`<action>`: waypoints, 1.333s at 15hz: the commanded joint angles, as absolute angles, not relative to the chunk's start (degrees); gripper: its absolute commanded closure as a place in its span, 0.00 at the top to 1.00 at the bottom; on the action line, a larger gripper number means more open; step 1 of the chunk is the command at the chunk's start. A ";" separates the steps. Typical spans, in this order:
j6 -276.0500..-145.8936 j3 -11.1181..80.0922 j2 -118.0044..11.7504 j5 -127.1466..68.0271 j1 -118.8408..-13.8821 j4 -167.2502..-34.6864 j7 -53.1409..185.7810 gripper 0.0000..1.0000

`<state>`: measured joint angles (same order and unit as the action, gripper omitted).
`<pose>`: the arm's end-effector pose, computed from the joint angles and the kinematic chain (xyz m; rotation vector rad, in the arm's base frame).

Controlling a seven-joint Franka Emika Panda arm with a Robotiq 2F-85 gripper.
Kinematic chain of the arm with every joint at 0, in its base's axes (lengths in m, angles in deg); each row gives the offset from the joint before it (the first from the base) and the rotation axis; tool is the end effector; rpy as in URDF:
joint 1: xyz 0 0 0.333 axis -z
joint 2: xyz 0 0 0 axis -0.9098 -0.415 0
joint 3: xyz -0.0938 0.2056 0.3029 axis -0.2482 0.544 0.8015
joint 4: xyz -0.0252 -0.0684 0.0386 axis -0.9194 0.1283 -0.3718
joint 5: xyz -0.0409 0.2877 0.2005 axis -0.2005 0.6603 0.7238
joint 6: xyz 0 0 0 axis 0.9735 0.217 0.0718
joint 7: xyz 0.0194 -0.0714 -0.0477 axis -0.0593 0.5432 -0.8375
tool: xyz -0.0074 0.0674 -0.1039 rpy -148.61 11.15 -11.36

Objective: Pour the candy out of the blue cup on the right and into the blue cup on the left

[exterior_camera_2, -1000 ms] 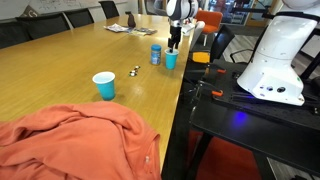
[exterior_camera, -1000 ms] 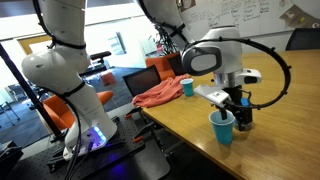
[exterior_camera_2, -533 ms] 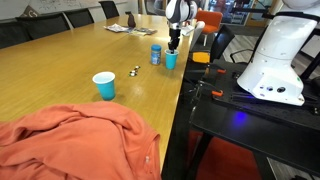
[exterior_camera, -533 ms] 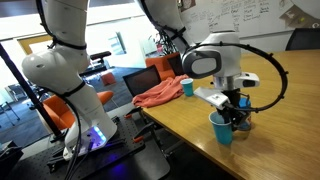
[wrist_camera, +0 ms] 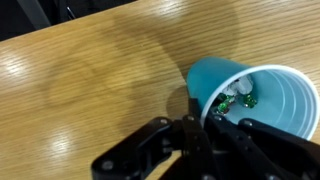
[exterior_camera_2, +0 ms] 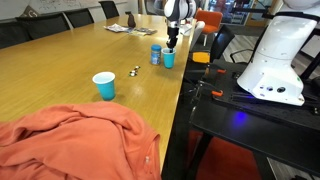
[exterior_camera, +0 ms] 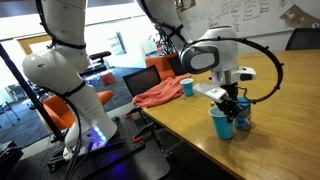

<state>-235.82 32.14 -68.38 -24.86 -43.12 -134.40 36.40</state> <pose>0.4988 -0.2719 0.2062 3.0822 -0.1077 0.0181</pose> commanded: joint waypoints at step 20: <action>-235.43 34.06 -43.10 -38.22 -59.90 -142.40 56.34 0.04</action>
